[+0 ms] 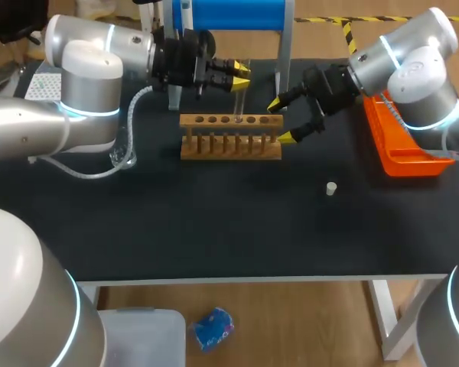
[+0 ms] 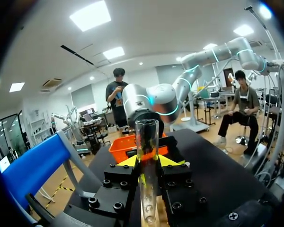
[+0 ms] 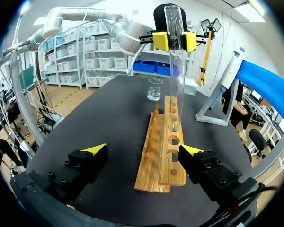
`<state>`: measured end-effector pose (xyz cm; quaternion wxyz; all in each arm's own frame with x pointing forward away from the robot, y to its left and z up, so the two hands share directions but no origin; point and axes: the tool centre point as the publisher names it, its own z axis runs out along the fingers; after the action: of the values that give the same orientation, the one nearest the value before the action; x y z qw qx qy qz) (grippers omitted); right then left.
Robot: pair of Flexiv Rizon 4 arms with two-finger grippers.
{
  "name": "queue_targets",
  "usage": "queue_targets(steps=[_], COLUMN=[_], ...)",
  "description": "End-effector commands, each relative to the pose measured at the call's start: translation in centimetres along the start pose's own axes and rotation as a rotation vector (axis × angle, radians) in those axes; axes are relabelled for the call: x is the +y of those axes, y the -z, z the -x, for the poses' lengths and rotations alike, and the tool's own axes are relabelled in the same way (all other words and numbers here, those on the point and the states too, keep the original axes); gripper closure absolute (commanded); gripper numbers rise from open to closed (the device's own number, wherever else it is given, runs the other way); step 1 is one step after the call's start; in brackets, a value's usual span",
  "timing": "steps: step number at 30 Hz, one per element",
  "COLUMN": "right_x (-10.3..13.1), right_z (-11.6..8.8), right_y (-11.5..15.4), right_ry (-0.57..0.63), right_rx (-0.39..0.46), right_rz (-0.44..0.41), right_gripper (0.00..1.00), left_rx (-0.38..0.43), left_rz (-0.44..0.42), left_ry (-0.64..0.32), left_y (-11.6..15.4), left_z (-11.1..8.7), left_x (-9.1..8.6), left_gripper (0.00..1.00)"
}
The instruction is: Invert the test tube, pick up the pipette, mount the tip to pipette, aspirate from beaker and dispense into the tube, eject the tip, return the pipette, and cap with the stopper.
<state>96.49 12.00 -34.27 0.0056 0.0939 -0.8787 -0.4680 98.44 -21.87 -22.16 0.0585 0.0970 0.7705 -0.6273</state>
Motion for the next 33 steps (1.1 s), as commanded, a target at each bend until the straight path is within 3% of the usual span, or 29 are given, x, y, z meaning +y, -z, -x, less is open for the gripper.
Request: queue_targets(steps=[1, 33], right_x=[-0.1, -0.1], right_z=[0.1, 0.1], right_y=[0.0, 0.0], right_ry=[0.001, 0.001], right_rx=[0.004, 0.004], right_rz=[0.0, 0.0], right_gripper=[0.0, 0.0], left_rx=[0.002, 0.008], left_rz=[-0.005, -0.008], left_ry=[0.01, 0.093], left_y=[-0.3, -0.8], left_z=[0.1, 0.5], left_x=[0.5, 4.0], left_gripper=[1.0, 1.0])
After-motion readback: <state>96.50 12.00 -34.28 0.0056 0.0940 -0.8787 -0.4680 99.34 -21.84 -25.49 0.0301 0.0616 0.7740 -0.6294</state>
